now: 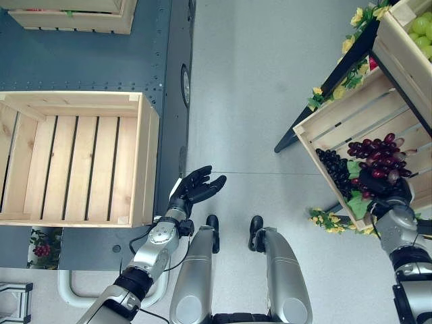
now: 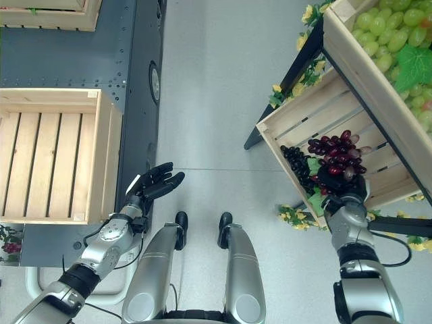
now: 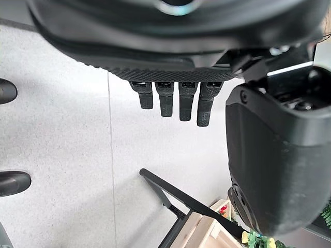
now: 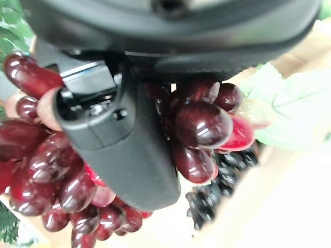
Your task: Pick up the fruits from the basket on one side to the basket on the other side
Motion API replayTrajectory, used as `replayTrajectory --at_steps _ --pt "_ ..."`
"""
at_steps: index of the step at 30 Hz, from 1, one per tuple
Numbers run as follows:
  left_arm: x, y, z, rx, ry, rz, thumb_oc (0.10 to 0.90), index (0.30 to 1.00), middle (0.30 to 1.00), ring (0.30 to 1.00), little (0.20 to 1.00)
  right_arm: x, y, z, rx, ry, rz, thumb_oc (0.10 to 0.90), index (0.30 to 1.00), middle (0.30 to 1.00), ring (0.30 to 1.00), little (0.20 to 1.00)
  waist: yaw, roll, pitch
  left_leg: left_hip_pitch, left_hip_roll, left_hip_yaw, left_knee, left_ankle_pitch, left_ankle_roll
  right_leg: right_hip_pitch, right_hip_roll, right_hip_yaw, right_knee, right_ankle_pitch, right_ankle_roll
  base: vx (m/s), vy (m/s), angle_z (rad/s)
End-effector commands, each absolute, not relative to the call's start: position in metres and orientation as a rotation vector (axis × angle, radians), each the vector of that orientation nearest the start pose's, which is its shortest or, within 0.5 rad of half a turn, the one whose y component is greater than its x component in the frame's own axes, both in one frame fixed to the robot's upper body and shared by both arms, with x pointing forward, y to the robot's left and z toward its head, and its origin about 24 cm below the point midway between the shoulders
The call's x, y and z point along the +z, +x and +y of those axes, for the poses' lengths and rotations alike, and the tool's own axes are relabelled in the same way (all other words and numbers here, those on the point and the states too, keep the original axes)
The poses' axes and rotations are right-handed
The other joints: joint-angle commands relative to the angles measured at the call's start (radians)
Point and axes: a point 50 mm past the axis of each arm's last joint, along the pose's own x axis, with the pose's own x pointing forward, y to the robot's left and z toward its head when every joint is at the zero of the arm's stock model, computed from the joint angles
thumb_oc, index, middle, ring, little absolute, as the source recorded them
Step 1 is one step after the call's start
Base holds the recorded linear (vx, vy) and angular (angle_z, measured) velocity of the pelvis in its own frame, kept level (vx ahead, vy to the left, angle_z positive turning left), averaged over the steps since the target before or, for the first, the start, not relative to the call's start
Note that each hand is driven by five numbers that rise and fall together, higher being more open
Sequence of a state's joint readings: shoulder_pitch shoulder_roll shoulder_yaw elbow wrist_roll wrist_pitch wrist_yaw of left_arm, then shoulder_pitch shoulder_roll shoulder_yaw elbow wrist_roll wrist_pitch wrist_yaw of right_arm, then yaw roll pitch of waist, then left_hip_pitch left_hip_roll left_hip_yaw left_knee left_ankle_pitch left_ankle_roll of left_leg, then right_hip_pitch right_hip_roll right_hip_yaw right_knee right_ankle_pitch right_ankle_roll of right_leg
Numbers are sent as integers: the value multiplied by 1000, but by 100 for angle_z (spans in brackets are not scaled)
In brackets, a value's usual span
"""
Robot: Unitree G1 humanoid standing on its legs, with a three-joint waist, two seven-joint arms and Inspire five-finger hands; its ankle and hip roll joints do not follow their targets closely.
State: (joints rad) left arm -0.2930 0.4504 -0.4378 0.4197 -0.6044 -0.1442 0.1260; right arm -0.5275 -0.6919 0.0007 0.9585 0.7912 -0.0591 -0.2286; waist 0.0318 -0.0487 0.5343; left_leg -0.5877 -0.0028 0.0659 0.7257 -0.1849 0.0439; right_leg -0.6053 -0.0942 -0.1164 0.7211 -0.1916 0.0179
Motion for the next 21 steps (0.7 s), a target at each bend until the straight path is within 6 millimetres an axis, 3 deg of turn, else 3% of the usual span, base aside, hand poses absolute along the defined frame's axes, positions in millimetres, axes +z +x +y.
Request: replayTrajectory --at_steps 1,12,13,21 --pt "55 297 145 -225 -85 -17 800 900 900 900 900 138 280 -428 -869 26 -7 400 300 300 300 300 6 13 -14 27 -59 5 76 -107 39 84 35 -43 55 -11 -70 0 0 0" --pt "55 295 153 -210 -84 -18 800 900 900 900 900 162 283 -433 -887 -73 -31 400 300 300 300 300 5 17 -14 -25 -44 13 110 -102 41 28 43 -39 91 -9 -62 -4 -7 -1" --pt "55 296 153 -206 -88 -18 800 900 900 900 900 165 283 -433 -895 -81 -30 800 900 900 900 900 5 18 -14 -27 -42 15 108 -101 41 25 41 -41 92 -10 -62 0 0 0" --pt "57 295 154 -206 -112 -40 800 900 900 900 900 167 285 -433 -927 -155 10 800 900 900 900 900 7 24 -14 -47 -37 23 115 -111 47 3 39 -41 101 -17 -64 0 0 0"
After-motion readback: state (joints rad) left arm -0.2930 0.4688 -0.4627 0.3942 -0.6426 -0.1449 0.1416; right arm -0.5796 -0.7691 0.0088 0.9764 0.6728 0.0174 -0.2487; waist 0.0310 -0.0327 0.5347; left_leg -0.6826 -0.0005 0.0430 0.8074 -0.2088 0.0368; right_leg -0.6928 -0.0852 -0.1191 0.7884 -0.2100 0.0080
